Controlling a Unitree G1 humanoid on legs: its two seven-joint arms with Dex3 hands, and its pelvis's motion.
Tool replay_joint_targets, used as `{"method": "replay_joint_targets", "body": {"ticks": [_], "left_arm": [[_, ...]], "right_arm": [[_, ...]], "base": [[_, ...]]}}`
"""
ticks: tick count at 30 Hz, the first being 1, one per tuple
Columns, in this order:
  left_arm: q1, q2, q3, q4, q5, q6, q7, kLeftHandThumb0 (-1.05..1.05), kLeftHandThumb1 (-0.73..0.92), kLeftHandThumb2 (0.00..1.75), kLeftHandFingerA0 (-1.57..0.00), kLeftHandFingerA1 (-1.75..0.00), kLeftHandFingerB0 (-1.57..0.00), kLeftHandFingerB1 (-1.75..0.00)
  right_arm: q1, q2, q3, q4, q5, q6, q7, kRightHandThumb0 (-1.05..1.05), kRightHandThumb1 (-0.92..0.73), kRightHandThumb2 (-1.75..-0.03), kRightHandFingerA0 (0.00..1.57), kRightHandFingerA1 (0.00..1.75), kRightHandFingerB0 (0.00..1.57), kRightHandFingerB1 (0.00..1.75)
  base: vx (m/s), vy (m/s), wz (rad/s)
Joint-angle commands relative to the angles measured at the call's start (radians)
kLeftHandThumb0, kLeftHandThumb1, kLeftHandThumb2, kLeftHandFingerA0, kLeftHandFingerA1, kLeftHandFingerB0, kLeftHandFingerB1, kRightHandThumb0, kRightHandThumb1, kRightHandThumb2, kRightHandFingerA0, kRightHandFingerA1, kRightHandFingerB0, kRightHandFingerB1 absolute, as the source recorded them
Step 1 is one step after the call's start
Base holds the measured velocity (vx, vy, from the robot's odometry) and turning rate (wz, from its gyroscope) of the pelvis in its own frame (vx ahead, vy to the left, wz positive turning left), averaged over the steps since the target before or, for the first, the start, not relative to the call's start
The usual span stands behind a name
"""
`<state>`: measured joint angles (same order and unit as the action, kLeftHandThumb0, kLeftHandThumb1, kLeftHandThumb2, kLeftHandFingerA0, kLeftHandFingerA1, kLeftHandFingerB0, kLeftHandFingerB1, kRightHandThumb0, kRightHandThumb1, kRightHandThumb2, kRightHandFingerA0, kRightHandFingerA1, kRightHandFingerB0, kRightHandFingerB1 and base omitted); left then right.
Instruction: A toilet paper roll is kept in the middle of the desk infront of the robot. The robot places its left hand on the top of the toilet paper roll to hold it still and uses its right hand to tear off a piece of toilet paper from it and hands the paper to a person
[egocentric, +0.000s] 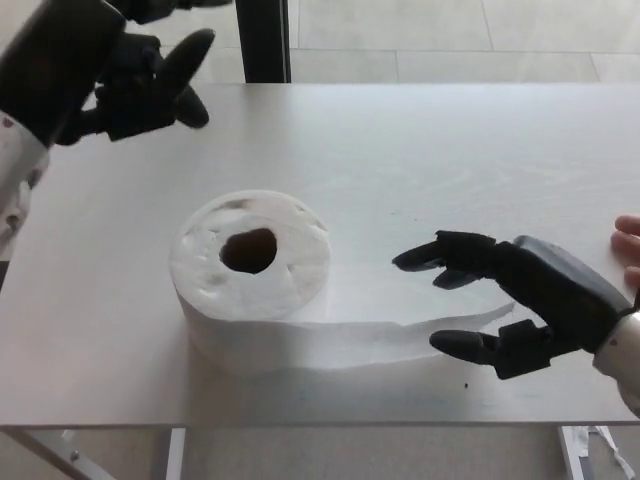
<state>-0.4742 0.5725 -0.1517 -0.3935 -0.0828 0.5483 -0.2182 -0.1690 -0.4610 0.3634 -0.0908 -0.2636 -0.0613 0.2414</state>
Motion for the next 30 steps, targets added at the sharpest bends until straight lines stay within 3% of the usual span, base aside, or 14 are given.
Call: {"method": "replay_joint_targets", "body": {"ticks": [1, 2, 8, 9, 10, 11, 15, 16, 22, 23, 24, 27, 28, 30], "left_arm": [[0.096, 0.035, -0.118, -0.015, 0.194, 0.0, 0.031, -0.62, 0.64, 1.03, -0.35, -0.62, -0.32, -0.55], [0.101, 0.037, -0.129, -0.015, 0.204, -0.006, 0.03, -0.58, 0.63, 1.04, -0.35, -0.61, -0.31, -0.55], [0.132, 0.027, -0.256, -0.019, 0.36, -0.008, 0.096, -0.63, 0.64, 0.99, -0.34, -0.59, -0.32, -0.53], [0.133, 0.02, -0.268, -0.018, 0.378, 0.007, 0.11, -0.58, 0.79, 0.63, -0.33, -0.51, -0.36, -0.41], [0.139, 0.009, -0.286, -0.013, 0.413, 0.022, 0.14, -0.66, 0.64, 0.99, -0.26, -0.58, -0.28, -0.53], [0.143, -0.002, -0.291, -0.019, 0.416, 0.045, 0.146, -0.59, 0.82, 0.64, -0.25, -0.53, -0.29, -0.4], [0.163, -0.036, -0.36, -0.027, 0.479, 0.13, 0.17, -0.64, 0.86, 0.65, -0.16, -0.5, -0.24, -0.37], [0.169, -0.043, -0.373, -0.026, 0.491, 0.137, 0.175, -0.64, 0.86, 0.65, -0.16, -0.5, -0.24, -0.38], [0.208, -0.094, -0.45, 0.024, 0.578, 0.14, 0.236, -0.63, 0.84, 0.64, -0.14, -0.48, -0.22, -0.35], [0.21, -0.094, -0.459, 0.03, 0.589, 0.141, 0.234, -0.62, 0.85, 0.65, -0.11, -0.47, -0.21, -0.34], [0.212, -0.092, -0.465, 0.037, 0.599, 0.138, 0.231, -0.35, 0.59, 1.12, -0.06, -0.55, 0.0, -0.48], [0.211, -0.094, -0.468, 0.047, 0.619, 0.139, 0.229, -0.35, 0.59, 1.13, -0.06, -0.56, 0.0, -0.48], [0.216, -0.098, -0.478, 0.056, 0.635, 0.149, 0.234, -0.64, 0.83, 0.65, -0.05, -0.37, -0.18, -0.33], [0.222, -0.104, -0.49, 0.069, 0.659, 0.162, 0.24, -0.64, 0.83, 0.65, -0.05, -0.37, -0.18, -0.33]], "right_arm": [[-0.022, -0.069, 0.075, -0.07, -0.256, -0.005, 0.023, -0.82, -0.76, -0.63, 0.32, 0.64, 0.35, 0.45], [-0.02, -0.069, 0.079, -0.068, -0.268, -0.014, 0.008, -0.86, -0.62, -0.75, 0.34, 0.64, 0.35, 0.48], [0.005, -0.054, 0.119, -0.076, -0.343, 0.001, -0.02, -0.8, -0.72, -0.62, 0.34, 0.67, 0.36, 0.45], [0.006, -0.054, 0.124, -0.074, -0.358, 0.004, -0.025, -0.79, -0.71, -0.62, 0.33, 0.67, 0.36, 0.45], [0.006, -0.052, 0.128, -0.075, -0.372, 0.013, -0.025, -0.77, -0.69, -0.61, 0.33, 0.67, 0.36, 0.45], [0.007, -0.051, 0.131, -0.072, -0.385, 0.015, -0.034, -0.76, -0.68, -0.61, 0.34, 0.67, 0.37, 0.45], [0.011, -0.055, 0.148, -0.056, -0.438, 0.028, -0.048, -0.69, -0.68, -0.61, 0.31, 0.69, 0.37, 0.46], [0.014, -0.052, 0.148, -0.051, -0.436, 0.028, -0.049, -0.72, -0.55, -0.96, 0.35, 0.68, 0.31, 0.54], [0.015, -0.038, 0.149, -0.038, -0.462, 0.064, -0.048, -0.71, -0.56, -0.97, 0.3, 0.68, 0.33, 0.58], [0.013, -0.036, 0.147, -0.034, -0.462, 0.063, -0.051, -0.7, -0.56, -0.96, 0.29, 0.67, 0.34, 0.58], [0.007, -0.031, 0.145, -0.026, -0.468, 0.062, -0.065, -0.7, -0.55, -0.97, 0.31, 0.69, 0.34, 0.58], [-0.003, -0.022, 0.141, -0.012, -0.48, 0.056, -0.085, -0.68, -0.54, -0.97, 0.34, 0.69, 0.35, 0.58], [-0.001, -0.017, 0.136, -0.004, -0.483, 0.057, -0.1, -0.66, -0.67, -0.6, 0.35, 0.73, 0.42, 0.51], [-0.004, -0.009, 0.129, 0.01, -0.489, 0.058, -0.121, -0.66, -0.67, -0.6, 0.35, 0.73, 0.42, 0.51]], "base": [[0.0, 0.0, 0.0], [0.0, 0.0, 0.0], [0.0, 0.0, 0.0], [0.0, 0.0, 0.0], [0.0, 0.0, 0.0], [0.0, 0.0, 0.0], [0.0, 0.0, 0.0], [0.0, 0.0, 0.0], [0.0, 0.0, 0.0], [0.0, 0.0, 0.0], [0.0, 0.0, 0.0], [0.0, 0.0, 0.0], [0.0, 0.0, 0.0], [0.0, 0.0, 0.0]]}}
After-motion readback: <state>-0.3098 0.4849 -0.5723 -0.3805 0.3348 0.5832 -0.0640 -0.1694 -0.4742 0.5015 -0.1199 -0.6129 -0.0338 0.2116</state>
